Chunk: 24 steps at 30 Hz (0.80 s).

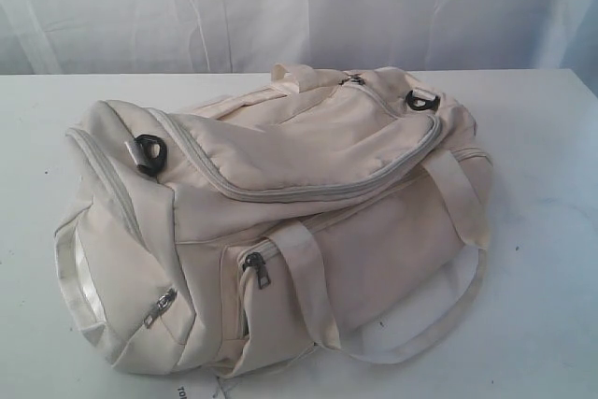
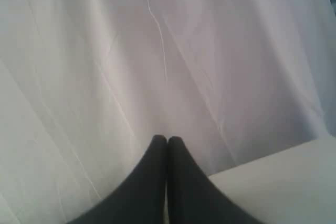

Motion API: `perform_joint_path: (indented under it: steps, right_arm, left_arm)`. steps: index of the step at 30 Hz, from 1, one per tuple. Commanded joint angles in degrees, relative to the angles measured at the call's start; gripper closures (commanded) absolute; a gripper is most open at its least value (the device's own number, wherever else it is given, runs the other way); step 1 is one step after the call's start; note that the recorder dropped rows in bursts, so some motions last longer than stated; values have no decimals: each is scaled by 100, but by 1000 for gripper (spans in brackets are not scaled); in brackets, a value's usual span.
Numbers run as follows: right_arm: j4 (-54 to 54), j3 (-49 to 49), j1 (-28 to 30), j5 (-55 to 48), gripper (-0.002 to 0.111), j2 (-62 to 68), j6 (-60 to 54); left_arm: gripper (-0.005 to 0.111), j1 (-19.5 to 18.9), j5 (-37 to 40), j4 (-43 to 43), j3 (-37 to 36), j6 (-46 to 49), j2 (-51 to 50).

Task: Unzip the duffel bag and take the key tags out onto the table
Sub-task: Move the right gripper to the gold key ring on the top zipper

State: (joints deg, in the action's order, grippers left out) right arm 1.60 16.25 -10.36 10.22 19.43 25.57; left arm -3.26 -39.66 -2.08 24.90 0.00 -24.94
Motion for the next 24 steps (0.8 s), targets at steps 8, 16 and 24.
perform_joint_path:
  steps: [8,16,24]
  right_arm:
    - [-2,2394,-234,-2370,108,2333,-774]
    - [878,4285,-949,-4206,108,4340,-3004]
    - [1668,6470,-1207,-5196,108,6989,-4159]
  left_arm:
    - [107,122,2862,639,1466,-1623,-1863]
    - [107,1308,6198,843,2824,-501,-2970]
    - [107,2344,9660,-2011,4270,3261,-3946]
